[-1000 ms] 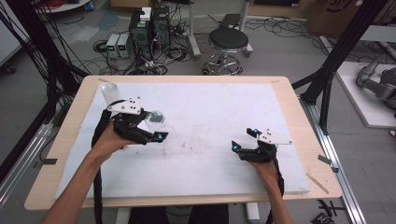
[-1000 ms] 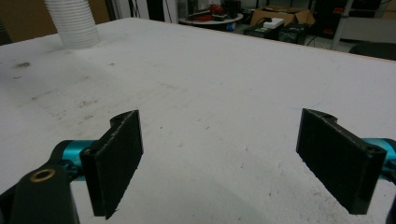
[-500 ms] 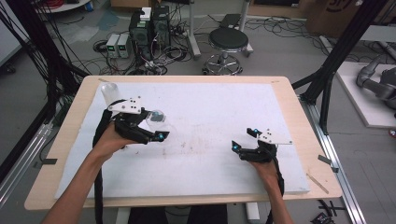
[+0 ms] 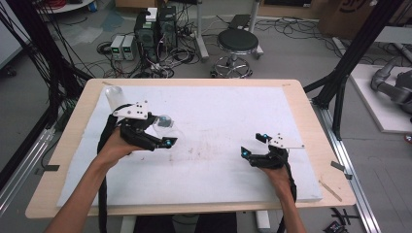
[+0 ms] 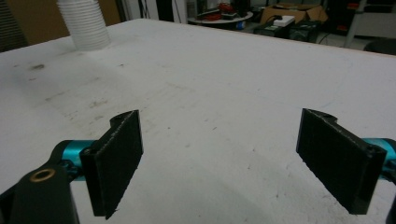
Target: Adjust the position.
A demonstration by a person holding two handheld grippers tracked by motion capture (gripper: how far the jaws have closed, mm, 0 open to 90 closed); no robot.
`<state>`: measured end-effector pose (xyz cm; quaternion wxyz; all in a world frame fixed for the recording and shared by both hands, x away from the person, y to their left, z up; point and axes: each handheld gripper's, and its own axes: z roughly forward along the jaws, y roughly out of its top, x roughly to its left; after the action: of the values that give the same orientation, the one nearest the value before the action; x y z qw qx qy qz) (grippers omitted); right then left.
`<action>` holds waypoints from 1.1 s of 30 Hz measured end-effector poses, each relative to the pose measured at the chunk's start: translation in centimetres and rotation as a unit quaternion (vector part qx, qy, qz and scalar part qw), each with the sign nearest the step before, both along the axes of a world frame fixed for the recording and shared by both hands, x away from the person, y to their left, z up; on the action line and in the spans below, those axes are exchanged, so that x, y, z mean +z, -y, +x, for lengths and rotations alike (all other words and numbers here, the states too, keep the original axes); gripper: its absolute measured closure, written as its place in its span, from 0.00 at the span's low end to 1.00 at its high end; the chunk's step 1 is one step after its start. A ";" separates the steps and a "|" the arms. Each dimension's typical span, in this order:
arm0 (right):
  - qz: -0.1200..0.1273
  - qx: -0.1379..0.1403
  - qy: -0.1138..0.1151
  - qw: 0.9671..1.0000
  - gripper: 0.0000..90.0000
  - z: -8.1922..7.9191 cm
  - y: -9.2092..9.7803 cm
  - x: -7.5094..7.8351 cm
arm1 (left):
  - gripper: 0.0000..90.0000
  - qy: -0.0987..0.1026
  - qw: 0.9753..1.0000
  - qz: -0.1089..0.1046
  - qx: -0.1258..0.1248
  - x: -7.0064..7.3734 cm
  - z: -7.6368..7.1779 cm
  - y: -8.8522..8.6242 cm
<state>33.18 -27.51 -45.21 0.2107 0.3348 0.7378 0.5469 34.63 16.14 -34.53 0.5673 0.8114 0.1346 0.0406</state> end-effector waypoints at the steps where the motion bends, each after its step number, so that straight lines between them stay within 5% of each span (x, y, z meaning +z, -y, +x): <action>1: 0.002 0.008 0.000 1.000 0.16 0.0 0.0 0.1 | 0.37 0.003 1.000 0.004 -0.003 0.0 0.0 0.0; 6: 0.019 0.051 0.011 0.998 0.16 0.0 -0.6 1.7 | 0.37 0.001 1.000 -0.003 -0.009 0.0 0.0 0.2; 18: 0.026 0.154 -0.001 0.988 0.16 -0.2 -2.1 4.5 | 0.38 -0.001 0.999 -0.022 -0.033 -0.2 -0.1 0.6; 22: 0.036 0.198 -0.003 0.980 0.16 -0.1 -3.0 5.5 | 0.38 -0.002 0.999 -0.032 -0.036 -0.5 -0.2 1.0; 28: 0.045 0.270 -0.004 0.962 0.16 -0.2 -5.0 6.5 | 0.38 -0.005 0.998 -0.049 -0.041 -1.1 -0.3 1.6; 33: 0.039 0.296 -0.010 0.954 0.16 0.1 -6.5 6.9 | 0.38 -0.007 0.997 -0.055 -0.048 -1.3 -0.3 2.3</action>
<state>33.26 -21.04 -38.32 0.0191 0.1152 0.7839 0.6098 34.34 13.86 -35.85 0.6115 0.7846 0.1018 0.0004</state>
